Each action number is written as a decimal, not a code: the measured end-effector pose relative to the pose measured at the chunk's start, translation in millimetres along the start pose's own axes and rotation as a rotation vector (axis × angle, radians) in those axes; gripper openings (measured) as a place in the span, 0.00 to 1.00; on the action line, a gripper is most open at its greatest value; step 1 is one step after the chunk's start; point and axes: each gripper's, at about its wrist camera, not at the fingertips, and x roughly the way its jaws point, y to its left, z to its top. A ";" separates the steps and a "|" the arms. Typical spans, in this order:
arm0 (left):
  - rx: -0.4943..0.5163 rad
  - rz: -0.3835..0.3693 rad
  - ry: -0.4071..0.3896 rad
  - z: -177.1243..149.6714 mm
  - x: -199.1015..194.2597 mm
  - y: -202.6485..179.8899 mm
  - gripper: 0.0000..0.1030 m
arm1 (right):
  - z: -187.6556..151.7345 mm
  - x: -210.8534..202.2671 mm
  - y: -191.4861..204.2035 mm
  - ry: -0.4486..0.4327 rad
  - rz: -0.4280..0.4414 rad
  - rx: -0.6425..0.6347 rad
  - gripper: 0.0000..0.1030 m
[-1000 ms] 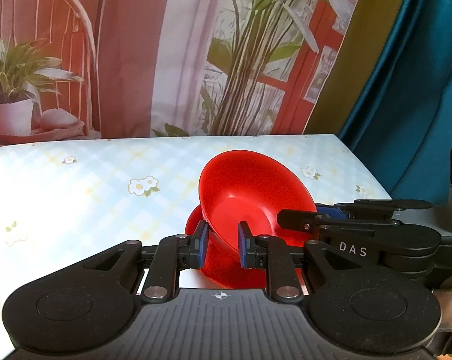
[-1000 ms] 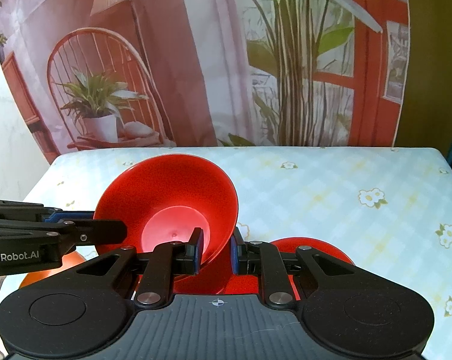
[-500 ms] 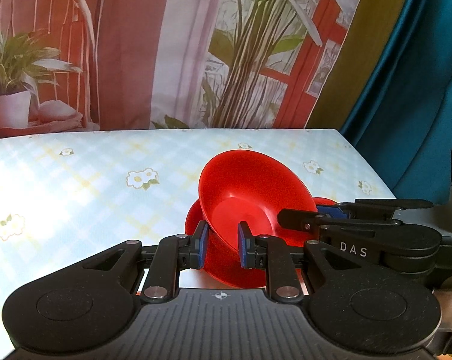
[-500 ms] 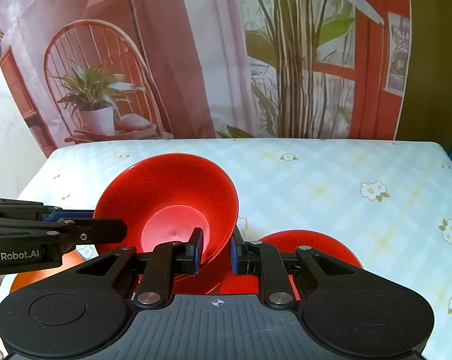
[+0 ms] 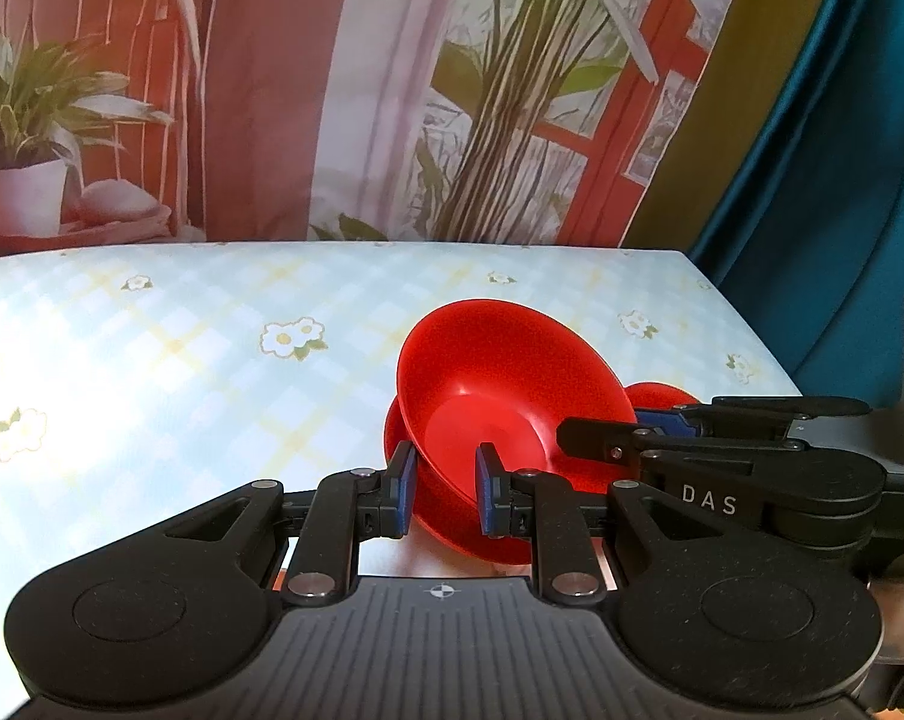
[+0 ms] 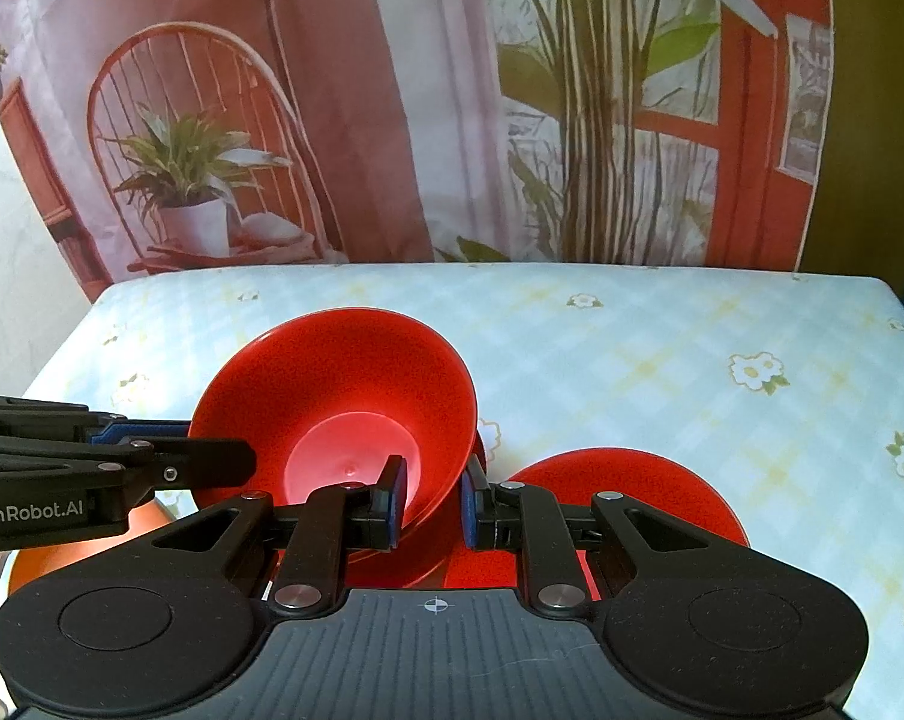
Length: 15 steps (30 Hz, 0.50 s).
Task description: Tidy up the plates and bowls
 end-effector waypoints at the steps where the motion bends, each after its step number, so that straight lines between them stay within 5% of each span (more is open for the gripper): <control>1: 0.000 0.000 0.003 -0.1 1.6 -0.3 0.21 | 0.0 0.6 0.2 0.002 -0.001 -0.002 0.17; 15: -0.009 0.020 0.003 2.2 7.4 -2.6 0.21 | -0.8 1.0 0.7 0.000 -0.001 -0.022 0.19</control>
